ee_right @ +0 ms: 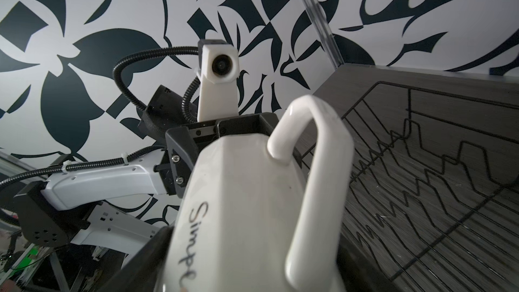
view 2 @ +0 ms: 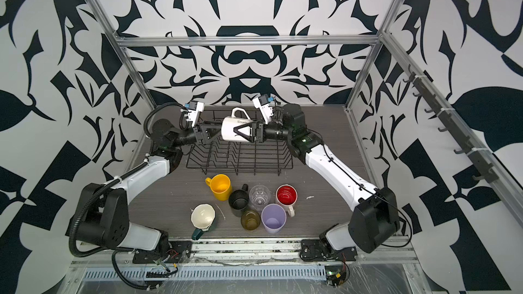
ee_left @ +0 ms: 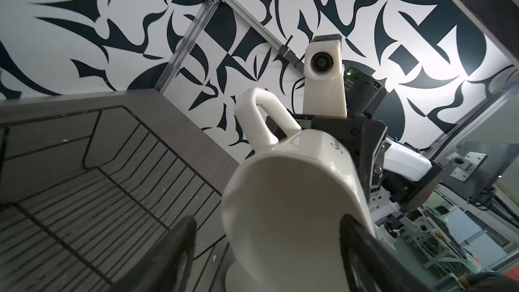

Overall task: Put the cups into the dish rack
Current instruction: 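Open the left gripper and pull the mug away with the right gripper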

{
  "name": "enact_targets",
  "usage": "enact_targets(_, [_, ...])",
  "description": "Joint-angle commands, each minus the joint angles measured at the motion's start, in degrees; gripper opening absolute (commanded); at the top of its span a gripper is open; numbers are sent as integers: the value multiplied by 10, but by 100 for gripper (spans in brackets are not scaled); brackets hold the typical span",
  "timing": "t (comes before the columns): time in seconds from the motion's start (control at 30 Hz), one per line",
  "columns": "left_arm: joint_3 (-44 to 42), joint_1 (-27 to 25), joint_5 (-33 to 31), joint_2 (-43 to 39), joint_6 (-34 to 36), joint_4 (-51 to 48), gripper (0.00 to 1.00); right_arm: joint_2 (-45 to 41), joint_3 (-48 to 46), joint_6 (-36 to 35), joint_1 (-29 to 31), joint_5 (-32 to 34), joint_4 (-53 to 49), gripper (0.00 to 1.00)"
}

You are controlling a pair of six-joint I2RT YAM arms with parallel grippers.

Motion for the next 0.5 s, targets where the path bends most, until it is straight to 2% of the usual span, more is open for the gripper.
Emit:
enact_targets(0.0, [6,5,-9,-26,22,-13,84,-47,47,-45,-13,38,-24,0])
enact_targets(0.17, [8,18,-62,-60,98,-139,89,-70,88,-111,-28,113,-165,0])
enact_targets(0.33, [39,26,-213,-127,234,-383,93,-51,132,-148,-38,199,-261,0])
enact_targets(0.47, [53,32,-329,-159,280,-475,98,-11,173,-176,-38,252,-319,0])
